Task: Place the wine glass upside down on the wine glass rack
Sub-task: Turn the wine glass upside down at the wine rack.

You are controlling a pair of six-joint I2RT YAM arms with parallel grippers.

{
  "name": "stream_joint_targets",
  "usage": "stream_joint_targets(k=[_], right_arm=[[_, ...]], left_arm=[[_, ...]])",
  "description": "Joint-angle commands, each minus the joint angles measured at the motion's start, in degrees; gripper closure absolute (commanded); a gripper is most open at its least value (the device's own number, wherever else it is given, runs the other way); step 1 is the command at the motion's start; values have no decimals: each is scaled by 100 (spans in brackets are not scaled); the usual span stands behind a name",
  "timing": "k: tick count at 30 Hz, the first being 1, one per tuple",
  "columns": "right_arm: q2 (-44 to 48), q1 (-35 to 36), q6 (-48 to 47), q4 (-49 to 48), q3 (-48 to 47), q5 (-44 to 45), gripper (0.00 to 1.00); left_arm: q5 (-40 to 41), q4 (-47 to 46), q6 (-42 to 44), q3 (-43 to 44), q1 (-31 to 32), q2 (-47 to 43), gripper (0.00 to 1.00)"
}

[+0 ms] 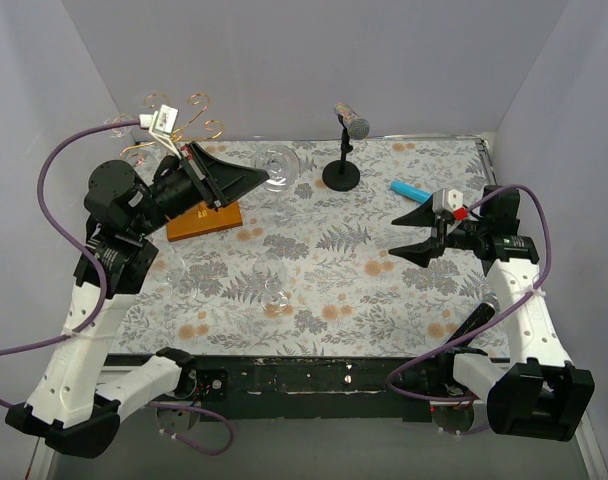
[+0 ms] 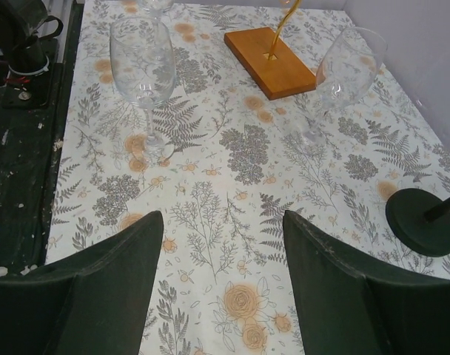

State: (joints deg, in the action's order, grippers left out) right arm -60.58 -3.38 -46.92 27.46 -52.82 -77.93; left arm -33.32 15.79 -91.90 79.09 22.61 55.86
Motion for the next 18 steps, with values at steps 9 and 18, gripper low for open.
stream_joint_targets(k=[9,18], right_arm=[[90,-49,350,-918,535,-187,27],[72,-75,394,-988,632,-284,27]], left_arm=[[642,-480,691,888,-29,435,100],[1196,-384,1165,1688,-29,812,100]])
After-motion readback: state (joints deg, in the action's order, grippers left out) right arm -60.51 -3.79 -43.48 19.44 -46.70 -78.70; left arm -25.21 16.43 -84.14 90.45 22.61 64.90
